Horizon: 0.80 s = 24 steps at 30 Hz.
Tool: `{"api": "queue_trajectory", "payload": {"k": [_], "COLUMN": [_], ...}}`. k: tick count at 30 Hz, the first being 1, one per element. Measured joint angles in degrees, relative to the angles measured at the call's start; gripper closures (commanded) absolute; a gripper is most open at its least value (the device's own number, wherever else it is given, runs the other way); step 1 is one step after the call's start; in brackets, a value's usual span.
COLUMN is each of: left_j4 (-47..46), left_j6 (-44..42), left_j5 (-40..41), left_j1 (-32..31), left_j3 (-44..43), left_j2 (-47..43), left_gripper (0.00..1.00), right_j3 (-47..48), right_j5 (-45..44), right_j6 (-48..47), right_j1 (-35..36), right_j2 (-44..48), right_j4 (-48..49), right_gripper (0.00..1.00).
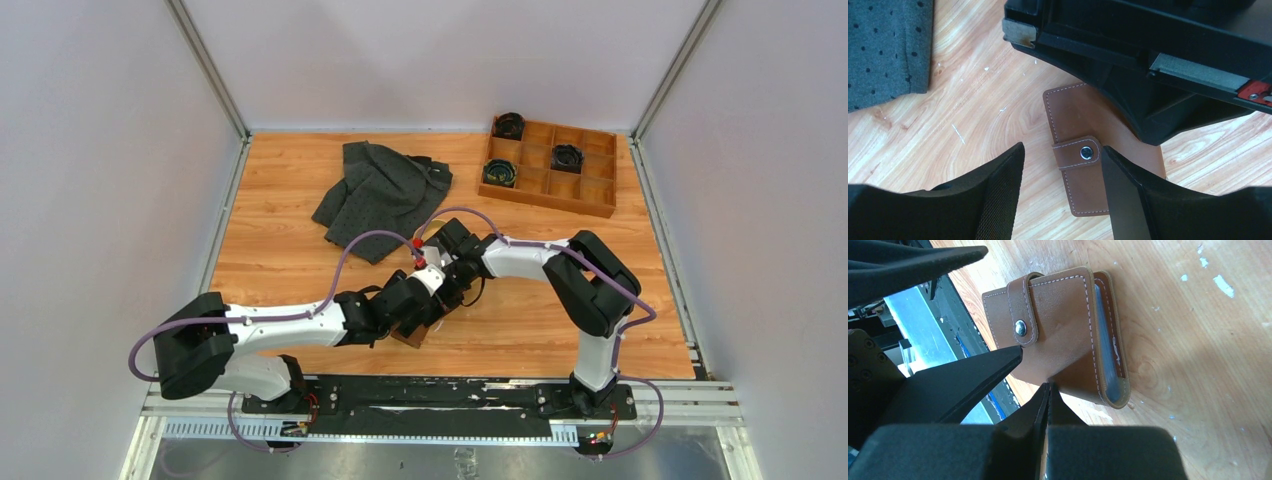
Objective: Put the credit cards into the card holder
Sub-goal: Open the card holder at the center of the board.
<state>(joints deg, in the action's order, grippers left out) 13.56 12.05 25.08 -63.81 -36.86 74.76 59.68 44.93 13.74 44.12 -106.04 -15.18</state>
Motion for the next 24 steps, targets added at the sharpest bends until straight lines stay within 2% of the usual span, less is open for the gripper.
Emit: {"api": "queue_trajectory", "payload": {"k": [6, 9, 14, 18, 24], "left_j4": [-2.8, -3.5, -4.3, -4.7, -5.3], "left_j6": [-0.9, -1.1, -1.2, -1.4, -1.3], "left_j5": [0.0, -0.3, -1.1, -2.0, -2.4], "left_j1": [0.0, 0.0, 0.0, 0.0, 0.0], "left_j3": [1.9, 1.9, 1.9, 2.0, 2.4], "left_j2": [0.1, 0.8, 1.5, 1.3, 1.2], "left_gripper": [0.49, 0.48, 0.42, 0.42, 0.52], "right_j3": [0.5, 0.6, 0.6, 0.6, 0.8], "right_j5": [0.0, 0.0, 0.0, 0.0, -0.1], "right_j6": [0.0, 0.0, 0.0, 0.0, 0.0], "right_j1": [0.0, 0.0, 0.0, 0.0, 0.0], "right_j2": [-0.3, -0.3, -0.3, -0.4, -0.4], "right_j4": [-0.4, -0.4, -0.5, -0.5, -0.9], "right_gripper": [1.00, 1.00, 1.00, 1.00, 1.00]}}
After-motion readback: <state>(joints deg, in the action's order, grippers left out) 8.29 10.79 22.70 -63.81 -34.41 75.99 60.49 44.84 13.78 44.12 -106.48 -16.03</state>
